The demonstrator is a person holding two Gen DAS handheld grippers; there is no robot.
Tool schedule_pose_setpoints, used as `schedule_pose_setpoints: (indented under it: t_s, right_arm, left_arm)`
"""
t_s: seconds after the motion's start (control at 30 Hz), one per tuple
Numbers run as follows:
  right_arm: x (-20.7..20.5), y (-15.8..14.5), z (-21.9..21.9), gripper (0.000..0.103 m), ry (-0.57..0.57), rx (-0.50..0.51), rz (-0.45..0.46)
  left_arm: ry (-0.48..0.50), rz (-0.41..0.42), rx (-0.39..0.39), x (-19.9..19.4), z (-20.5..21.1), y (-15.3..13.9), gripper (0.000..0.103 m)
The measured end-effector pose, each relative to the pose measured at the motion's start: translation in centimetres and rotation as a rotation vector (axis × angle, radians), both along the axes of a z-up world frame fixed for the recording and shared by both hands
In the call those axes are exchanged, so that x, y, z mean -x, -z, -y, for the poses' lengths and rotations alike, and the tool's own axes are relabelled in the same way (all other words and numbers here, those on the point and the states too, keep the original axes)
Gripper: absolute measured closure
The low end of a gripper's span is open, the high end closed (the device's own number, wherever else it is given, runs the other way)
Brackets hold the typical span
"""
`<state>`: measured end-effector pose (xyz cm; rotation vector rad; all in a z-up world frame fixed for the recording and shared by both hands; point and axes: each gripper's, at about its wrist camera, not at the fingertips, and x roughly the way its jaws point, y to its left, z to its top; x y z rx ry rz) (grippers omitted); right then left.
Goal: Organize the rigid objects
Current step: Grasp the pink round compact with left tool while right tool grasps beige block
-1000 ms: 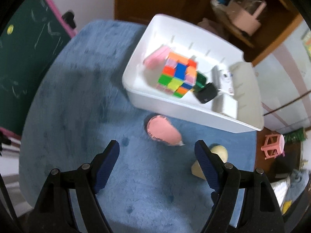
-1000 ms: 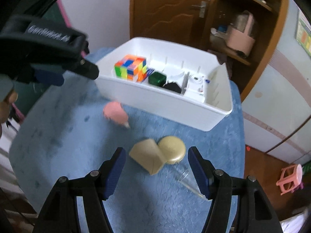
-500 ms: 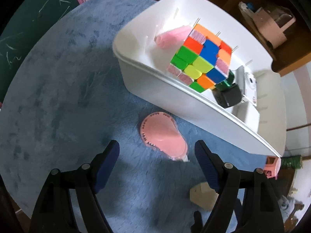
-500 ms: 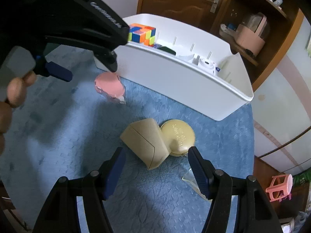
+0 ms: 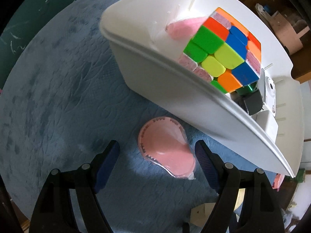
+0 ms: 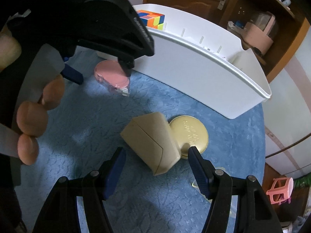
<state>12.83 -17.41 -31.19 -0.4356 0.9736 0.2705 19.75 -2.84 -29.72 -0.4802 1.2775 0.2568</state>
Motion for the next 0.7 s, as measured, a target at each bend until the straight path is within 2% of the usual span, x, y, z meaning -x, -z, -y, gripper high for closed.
schedule_pose_setpoints:
  t_s: [0.17, 0.23, 0.27, 0.3, 0.37, 0.4, 0.7]
  right_arm:
    - [0.0, 0.4, -0.2, 0.039, -0.007, 0.012, 0.004]
    - [0.0, 0.6, -0.2, 0.046, -0.010, 0.012, 0.003]
    - [0.1, 0.5, -0.1, 0.052, -0.012, 0.010, 0.003]
    - [0.2, 0.5, -0.2, 0.062, -0.014, 0.007, 0.001]
    - [0.1, 0.7, 0.2, 0.068, -0.025, -0.036, -0.060]
    - [0.1, 0.7, 0.4, 0.068, -0.018, -0.053, -0.069]
    - [-0.4, 0.3, 1.4, 0.067, 0.027, -0.132, -0.104]
  left_arm:
    - [0.032, 0.034, -0.014, 0.4, 0.3, 0.3, 0.020]
    - [0.054, 0.046, -0.011, 0.7, 0.2, 0.3, 0.022]
    - [0.071, 0.054, -0.008, 0.8, 0.1, 0.3, 0.023]
    - [0.093, 0.061, -0.004, 1.0, 0.0, 0.2, 0.027]
    - [0.129, 0.071, 0.001, 1.1, 0.1, 0.0, 0.035]
    - [0.155, 0.078, 0.009, 1.2, 0.1, -0.1, 0.041]
    - [0.201, 0.104, 0.012, 0.6, -1.0, -1.0, 0.057]
